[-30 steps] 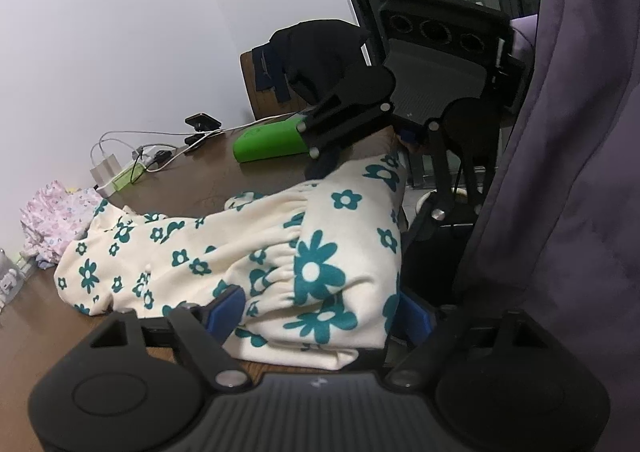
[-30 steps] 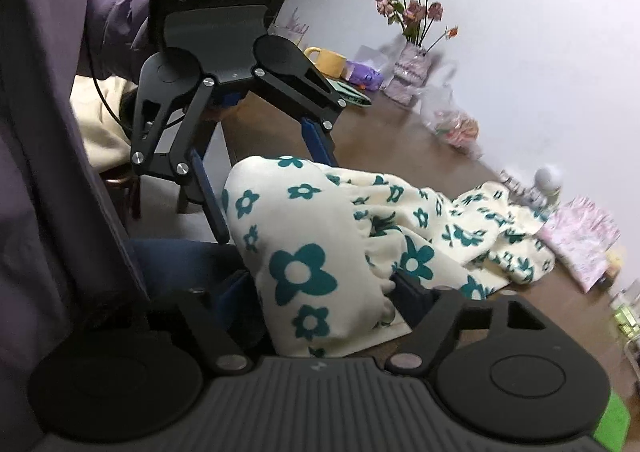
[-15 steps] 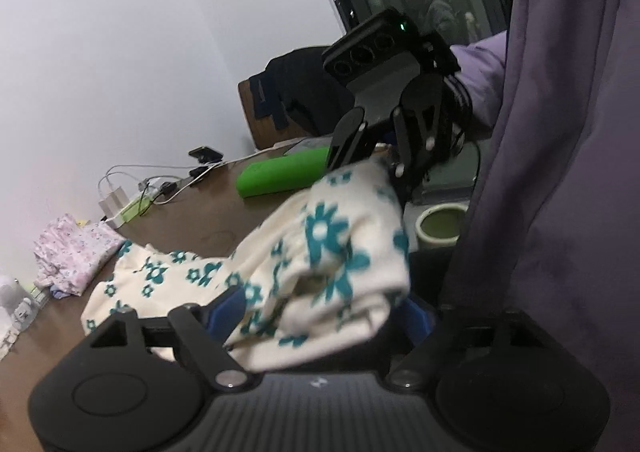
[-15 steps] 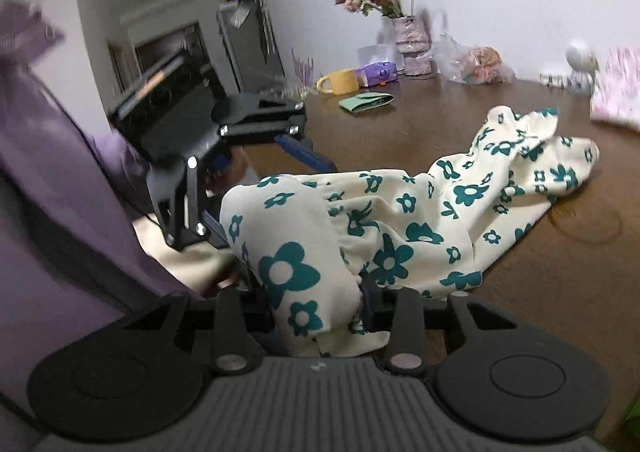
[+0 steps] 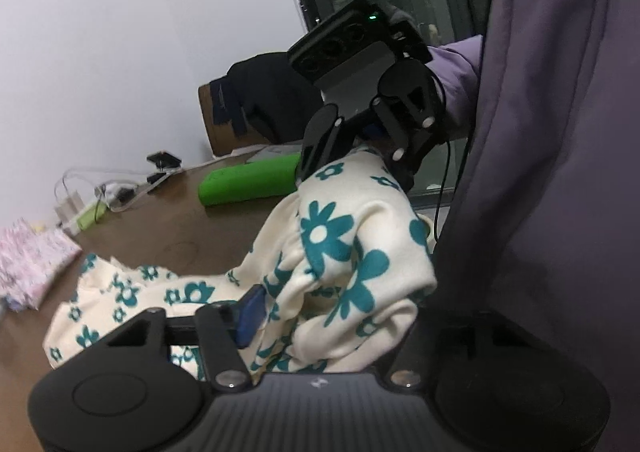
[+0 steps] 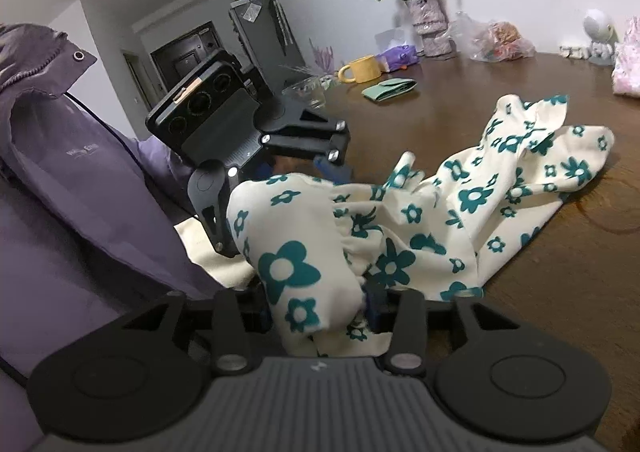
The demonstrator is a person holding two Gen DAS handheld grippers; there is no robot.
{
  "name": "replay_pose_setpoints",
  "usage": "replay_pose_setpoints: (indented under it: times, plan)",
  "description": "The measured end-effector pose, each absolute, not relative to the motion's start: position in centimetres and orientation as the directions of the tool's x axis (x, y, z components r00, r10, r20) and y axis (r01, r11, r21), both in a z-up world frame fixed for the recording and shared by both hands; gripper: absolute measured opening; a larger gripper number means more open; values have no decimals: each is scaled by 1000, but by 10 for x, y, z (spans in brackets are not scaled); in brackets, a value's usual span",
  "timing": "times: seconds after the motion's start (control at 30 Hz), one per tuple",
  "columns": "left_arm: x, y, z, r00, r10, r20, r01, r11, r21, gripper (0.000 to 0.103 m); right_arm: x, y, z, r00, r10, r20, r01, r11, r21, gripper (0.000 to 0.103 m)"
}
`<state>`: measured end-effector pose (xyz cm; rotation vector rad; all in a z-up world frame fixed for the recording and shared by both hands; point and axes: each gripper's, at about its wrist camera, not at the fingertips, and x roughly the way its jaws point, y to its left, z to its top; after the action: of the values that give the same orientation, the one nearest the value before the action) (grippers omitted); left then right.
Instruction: Fold clothes
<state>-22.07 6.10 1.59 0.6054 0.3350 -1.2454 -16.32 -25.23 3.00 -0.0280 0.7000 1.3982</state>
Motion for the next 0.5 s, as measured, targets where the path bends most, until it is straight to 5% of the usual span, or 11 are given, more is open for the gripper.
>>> replay_pose_setpoints:
  times: [0.13, 0.4, 0.5]
  plan:
    - [-205, 71, 16, 286, -791, -541, 958, 254, 135, 44, -171, -264, 29, 117, 889, -442, -916, 269, 299, 90]
    - [-177, 98, 22, 240, -856, -458, 933, 333, -134, 42, -204, -264, 9, 293, 857, -423, -938, 344, 47, 96]
    - [-175, 95, 23, 225, -860, -459, 932, 327, -156, 42, -201, -258, 6, 291, 885, -363, -938, 338, 72, 83]
